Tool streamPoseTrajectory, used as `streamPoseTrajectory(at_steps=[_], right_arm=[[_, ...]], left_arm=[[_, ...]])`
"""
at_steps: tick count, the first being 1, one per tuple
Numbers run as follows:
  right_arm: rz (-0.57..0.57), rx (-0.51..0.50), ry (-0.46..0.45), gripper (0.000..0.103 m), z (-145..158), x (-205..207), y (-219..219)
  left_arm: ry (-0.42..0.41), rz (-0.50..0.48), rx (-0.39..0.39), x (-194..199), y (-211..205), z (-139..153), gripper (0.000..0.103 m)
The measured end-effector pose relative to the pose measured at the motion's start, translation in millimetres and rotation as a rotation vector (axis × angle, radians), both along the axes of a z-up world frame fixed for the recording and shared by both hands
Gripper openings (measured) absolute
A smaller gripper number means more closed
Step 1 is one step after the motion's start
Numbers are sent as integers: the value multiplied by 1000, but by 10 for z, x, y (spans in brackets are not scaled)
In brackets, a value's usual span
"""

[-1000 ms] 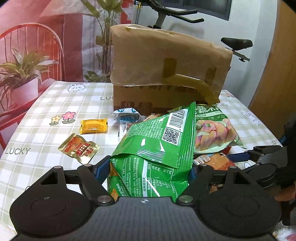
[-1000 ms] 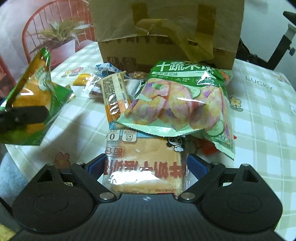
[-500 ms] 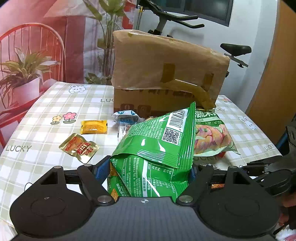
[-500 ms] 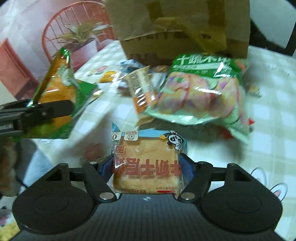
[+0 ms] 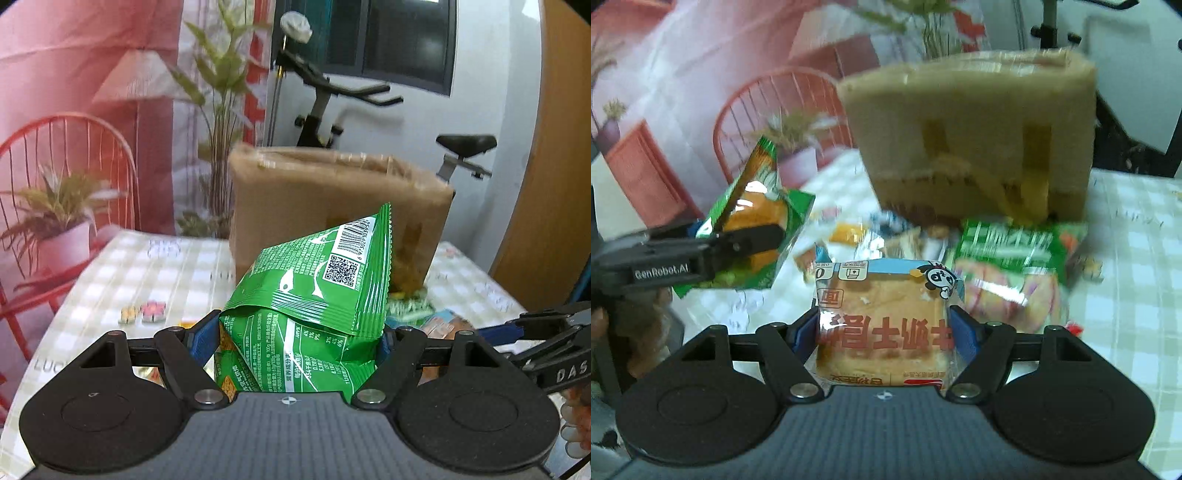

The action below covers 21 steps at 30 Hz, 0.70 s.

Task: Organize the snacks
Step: 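Carry the green bag and bread packet over the box and release both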

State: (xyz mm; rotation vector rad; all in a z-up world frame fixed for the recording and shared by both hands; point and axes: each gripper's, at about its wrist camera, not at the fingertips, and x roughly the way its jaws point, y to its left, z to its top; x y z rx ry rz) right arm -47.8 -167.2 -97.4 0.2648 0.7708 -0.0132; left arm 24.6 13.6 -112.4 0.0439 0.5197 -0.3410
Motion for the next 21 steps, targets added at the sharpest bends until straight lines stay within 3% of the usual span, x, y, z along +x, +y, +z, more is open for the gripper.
streamPoseTrajectory(at_steps=[9,14,21], right_arm=[[-61,-139,-173,73,668,215,-395],[-49,-328,-273,73,973,577,-565],[-47,-471,-338,73,867,1266,-837]], left_arm=[[-124,-35,7,287,-194,454,80],[-193,-62,13,687,-414,805,80],[-208,-62,14,1436,-774,1100,80]])
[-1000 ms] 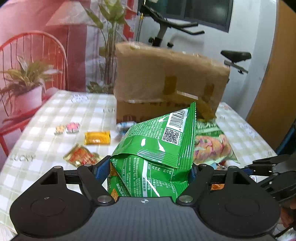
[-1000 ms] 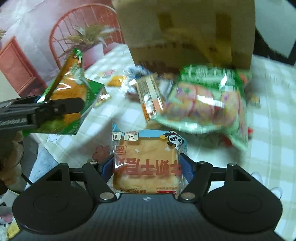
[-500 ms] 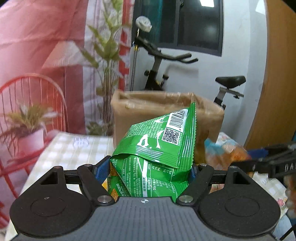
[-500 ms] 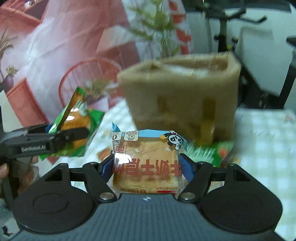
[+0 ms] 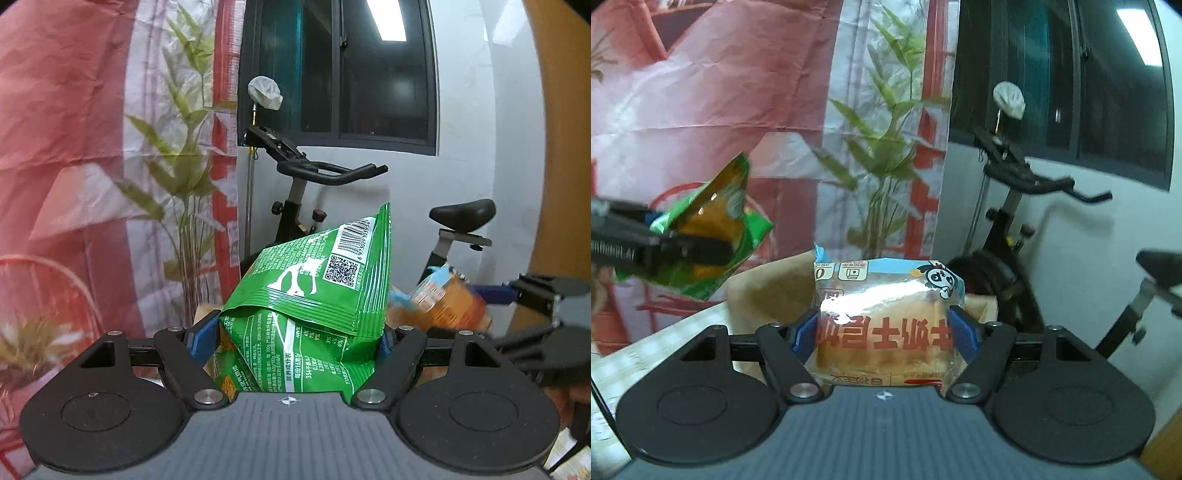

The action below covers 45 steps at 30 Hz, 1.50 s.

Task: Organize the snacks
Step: 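Carry the green bag and bread packet over the box and release both, then move both open tools back down to the remaining snacks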

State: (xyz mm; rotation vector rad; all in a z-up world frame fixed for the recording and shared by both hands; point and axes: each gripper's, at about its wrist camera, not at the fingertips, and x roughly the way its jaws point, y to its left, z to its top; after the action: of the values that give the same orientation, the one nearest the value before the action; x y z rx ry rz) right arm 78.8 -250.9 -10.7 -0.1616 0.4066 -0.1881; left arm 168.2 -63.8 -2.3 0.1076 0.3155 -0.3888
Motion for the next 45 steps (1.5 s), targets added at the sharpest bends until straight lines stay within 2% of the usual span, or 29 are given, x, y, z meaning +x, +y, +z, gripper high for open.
streamPoseTrajectory(at_steps=[3,7,11,14,16,22,27,32,38,40,45], right_arm=[[-6,-8,-1,73,-98,241,-119],[-20,44,20,74,-233,423,-290],[-44,97,47,74,-359,514,-427],[-65,141,67,77,-425,536,-511],[-73,172,54,88,-413,482,-544],[-67,224,19,88,-265,245,-535],[-36,285,-24,94,-146,-152,-422],[-36,292,-43,99,-198,-504,-246],[-102,372,13,103,-629,-775,-122],[-134,420,54,103,-846,-783,-101],[-218,456,155,103,-1281,-718,-110]], left_arm=[[20,10,-5,324,-97,21,80],[72,35,-41,641,-163,-63,81],[122,56,-17,819,-201,-212,84],[162,52,4,918,-194,-308,90],[166,49,3,928,-153,-335,90],[141,20,-4,669,-2,-270,90],[157,-27,-65,264,275,-249,90],[170,21,-62,-142,601,-373,90],[215,121,-33,-441,978,-692,90],[250,148,-42,-466,1098,-812,90],[289,207,-81,-543,1371,-1032,90]])
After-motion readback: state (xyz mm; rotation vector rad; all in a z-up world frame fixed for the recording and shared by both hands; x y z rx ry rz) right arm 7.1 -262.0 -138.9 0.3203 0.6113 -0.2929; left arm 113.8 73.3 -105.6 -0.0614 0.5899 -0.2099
